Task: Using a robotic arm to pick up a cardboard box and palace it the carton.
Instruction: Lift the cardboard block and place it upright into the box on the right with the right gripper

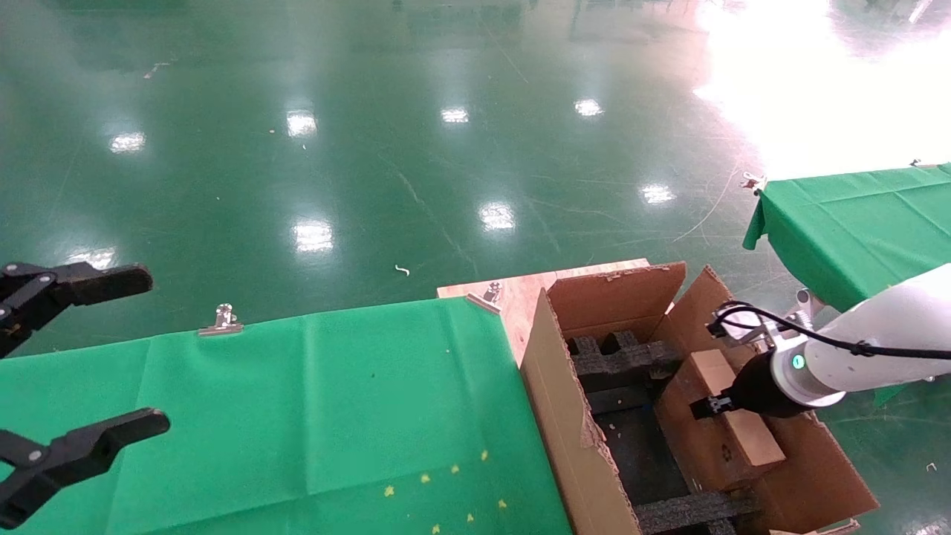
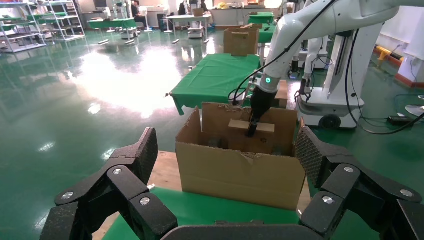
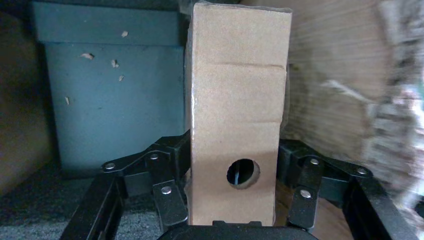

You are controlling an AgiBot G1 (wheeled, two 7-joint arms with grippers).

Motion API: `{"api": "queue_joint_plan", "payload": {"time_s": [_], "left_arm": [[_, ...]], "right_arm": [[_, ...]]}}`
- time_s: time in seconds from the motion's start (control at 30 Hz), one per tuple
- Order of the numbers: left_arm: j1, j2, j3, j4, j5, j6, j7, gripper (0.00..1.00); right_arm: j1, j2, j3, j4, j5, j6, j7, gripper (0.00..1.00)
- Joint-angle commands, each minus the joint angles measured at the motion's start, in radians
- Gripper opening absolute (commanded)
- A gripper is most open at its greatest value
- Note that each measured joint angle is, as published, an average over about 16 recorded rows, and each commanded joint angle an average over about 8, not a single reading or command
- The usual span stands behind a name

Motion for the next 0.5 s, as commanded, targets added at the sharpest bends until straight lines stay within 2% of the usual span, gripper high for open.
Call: {"api": "queue_joint_plan", "payload": {"time_s": [0.03, 0.5], "left_arm": [[0.000, 0.000, 0.000, 0.000, 0.000, 0.000, 0.000, 1.00], [0.000, 0.000, 0.000, 0.000, 0.000, 0.000, 0.000, 1.00]], "right_arm": [[-0.009, -0.016, 0.000, -0.030, 0.013, 0.010, -0.024, 0.00], [-0.060, -0.147, -0.001, -0.269, 0.064, 0.058, -0.157, 0.00]]}}
